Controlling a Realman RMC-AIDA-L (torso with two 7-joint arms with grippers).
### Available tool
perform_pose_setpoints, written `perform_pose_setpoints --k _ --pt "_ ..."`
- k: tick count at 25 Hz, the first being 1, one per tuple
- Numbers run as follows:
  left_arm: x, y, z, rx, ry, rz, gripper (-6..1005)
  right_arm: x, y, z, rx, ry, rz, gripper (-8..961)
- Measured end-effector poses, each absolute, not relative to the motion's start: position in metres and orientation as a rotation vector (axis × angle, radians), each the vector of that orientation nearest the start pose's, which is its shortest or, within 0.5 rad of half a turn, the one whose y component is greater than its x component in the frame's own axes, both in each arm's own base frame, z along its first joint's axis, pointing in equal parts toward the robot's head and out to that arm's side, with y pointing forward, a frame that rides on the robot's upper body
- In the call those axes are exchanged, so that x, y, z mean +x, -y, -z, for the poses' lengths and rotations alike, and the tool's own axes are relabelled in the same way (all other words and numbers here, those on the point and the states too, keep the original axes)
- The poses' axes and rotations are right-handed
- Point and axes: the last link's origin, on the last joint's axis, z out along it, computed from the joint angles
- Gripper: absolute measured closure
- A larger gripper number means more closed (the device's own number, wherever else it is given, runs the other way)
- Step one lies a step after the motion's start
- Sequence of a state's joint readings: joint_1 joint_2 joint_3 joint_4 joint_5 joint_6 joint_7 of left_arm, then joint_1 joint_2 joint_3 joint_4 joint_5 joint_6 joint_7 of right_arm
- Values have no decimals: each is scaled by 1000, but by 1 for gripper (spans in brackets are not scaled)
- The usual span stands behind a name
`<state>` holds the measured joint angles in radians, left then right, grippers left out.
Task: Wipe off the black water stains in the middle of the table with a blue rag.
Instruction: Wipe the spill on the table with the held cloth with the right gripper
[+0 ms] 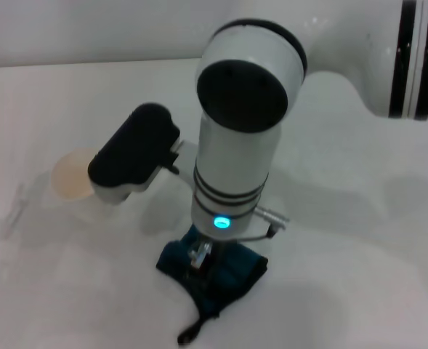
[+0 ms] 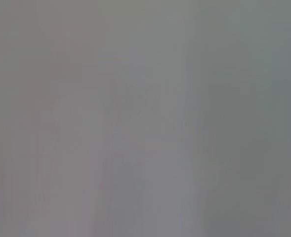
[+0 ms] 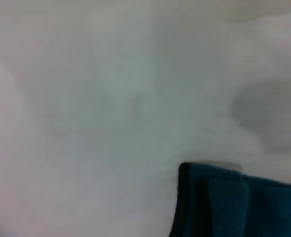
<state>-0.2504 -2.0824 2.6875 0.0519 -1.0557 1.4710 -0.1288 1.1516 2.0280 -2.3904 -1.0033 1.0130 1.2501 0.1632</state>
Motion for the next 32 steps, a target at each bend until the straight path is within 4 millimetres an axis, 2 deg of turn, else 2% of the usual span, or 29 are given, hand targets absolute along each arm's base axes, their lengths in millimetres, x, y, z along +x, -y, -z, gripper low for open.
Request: perform_pose_setpoints --k 3,11,14,17,22,32 --pt "-357 -244 10 -1662 396 678 119 102 -314 140 -2543 -810 987 898" --pt "-356 -244 10 -1662 397 682 120 135 -334 126 -2377 -832 1071 898" --pt "-356 -243 10 -1664 398 681 120 139 -338 124 -2351 -830 1080 899" --pt "-357 -242 11 -1664 400 681 120 137 -337 124 -2368 -813 1081 899" --pt "-355 -242 12 -1660 405 690 119 123 -324 132 -2460 -795 1043 899" --pt "-352 -243 14 -1660 410 707 119 104 -298 156 -2629 -744 987 900"
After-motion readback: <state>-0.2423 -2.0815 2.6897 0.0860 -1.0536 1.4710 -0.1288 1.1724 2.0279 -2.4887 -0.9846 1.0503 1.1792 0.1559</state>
